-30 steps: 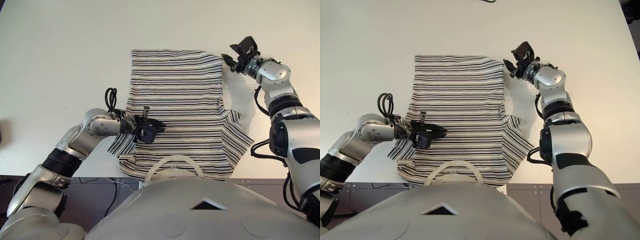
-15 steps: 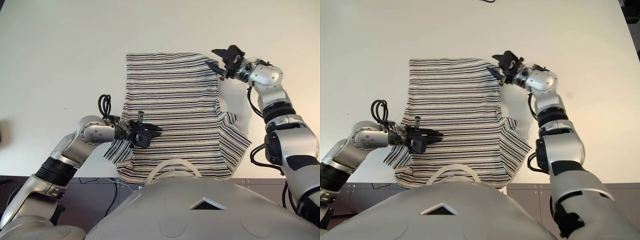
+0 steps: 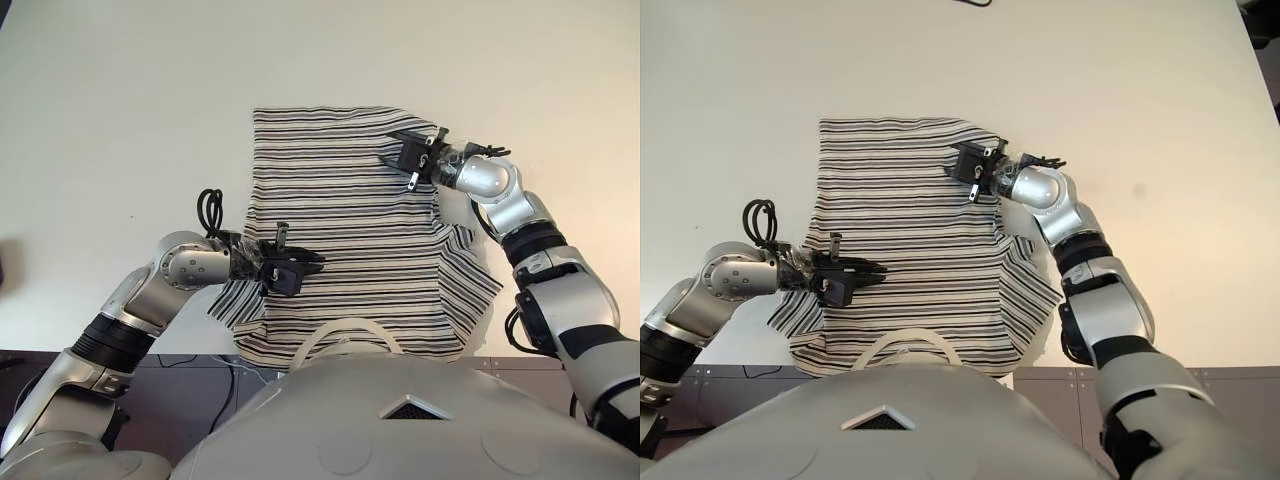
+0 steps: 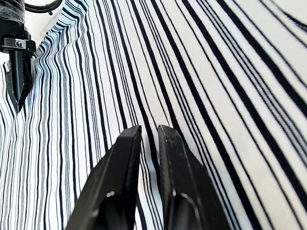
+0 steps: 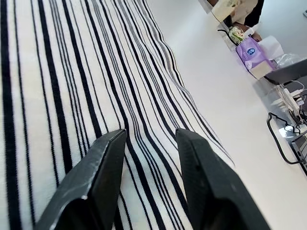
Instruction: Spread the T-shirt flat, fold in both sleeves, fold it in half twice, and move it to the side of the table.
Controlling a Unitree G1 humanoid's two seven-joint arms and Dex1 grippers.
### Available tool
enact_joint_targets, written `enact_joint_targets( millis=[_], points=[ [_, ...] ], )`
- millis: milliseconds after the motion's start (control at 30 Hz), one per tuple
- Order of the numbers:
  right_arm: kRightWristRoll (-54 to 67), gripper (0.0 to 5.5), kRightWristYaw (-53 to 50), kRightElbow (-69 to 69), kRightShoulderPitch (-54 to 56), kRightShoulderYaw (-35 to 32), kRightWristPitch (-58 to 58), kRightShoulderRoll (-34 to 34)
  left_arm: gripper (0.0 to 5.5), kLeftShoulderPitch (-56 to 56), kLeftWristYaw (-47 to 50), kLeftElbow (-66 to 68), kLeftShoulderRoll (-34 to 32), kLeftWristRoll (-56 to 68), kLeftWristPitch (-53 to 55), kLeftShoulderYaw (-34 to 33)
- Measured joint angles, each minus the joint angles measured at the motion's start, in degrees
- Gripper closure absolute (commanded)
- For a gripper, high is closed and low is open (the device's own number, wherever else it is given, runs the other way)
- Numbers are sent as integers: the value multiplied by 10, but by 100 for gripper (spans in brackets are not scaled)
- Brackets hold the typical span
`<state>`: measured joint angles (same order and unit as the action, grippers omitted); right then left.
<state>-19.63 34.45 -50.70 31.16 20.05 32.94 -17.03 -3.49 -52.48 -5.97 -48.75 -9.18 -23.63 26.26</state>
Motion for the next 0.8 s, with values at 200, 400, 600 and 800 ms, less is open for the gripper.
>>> enact_joint_targets(
  millis=[200, 400, 600, 800],
  points=[
    [180, 360, 191, 155, -68, -37, -137, -6, 483, -10, 4, -9, 0, -1, 7, -4],
    [223, 360, 251, 246, -85, -41, -254, -34, 483, -12, 5, -10, 0, -1, 7, -8],
    [189, 360, 153, 124, -14, -79, -236, -42, 483, 0, 12, 3, 21, 5, 14, -18],
    [91, 360, 38, -85, 67, -50, -137, -44, 483, 67, 4, 17, 60, 50, 47, -41]
  ],
)
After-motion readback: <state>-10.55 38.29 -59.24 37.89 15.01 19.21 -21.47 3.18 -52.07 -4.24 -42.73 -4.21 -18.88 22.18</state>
